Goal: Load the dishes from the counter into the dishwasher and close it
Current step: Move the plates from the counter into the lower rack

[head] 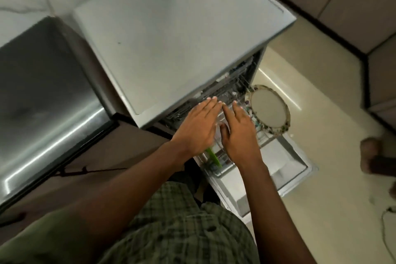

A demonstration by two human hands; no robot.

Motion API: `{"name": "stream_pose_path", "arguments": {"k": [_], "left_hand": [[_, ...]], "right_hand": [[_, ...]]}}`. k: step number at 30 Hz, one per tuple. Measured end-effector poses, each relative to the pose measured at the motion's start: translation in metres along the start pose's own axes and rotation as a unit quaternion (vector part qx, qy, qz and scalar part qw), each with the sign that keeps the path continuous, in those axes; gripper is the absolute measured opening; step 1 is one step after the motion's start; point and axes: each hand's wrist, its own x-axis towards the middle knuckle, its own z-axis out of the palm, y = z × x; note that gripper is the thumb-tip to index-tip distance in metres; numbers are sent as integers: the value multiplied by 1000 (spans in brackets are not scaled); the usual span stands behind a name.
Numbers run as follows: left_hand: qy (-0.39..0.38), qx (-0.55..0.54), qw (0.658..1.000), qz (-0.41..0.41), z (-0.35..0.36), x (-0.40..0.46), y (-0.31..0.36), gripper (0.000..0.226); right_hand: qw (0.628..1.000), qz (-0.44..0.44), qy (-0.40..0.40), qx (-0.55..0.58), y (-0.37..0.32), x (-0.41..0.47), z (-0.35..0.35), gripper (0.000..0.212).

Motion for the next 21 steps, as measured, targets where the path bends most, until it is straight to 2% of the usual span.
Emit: {"name": "stream_pose_path", "arguments": {"k": [4, 9, 21], "left_hand": [[99, -18, 993, -64, -38, -35, -21, 67], [168, -9, 975, -145, -66, -89, -63, 68], [248, -14, 916, -314, -84, -293, -150, 72]], "right_hand": [[996, -83, -6, -27, -44, 11, -7, 53], [982, -174, -47, -47, -108, 20, 6, 54], [923, -353, -123, -94, -279, -35, 99, 57]]}}
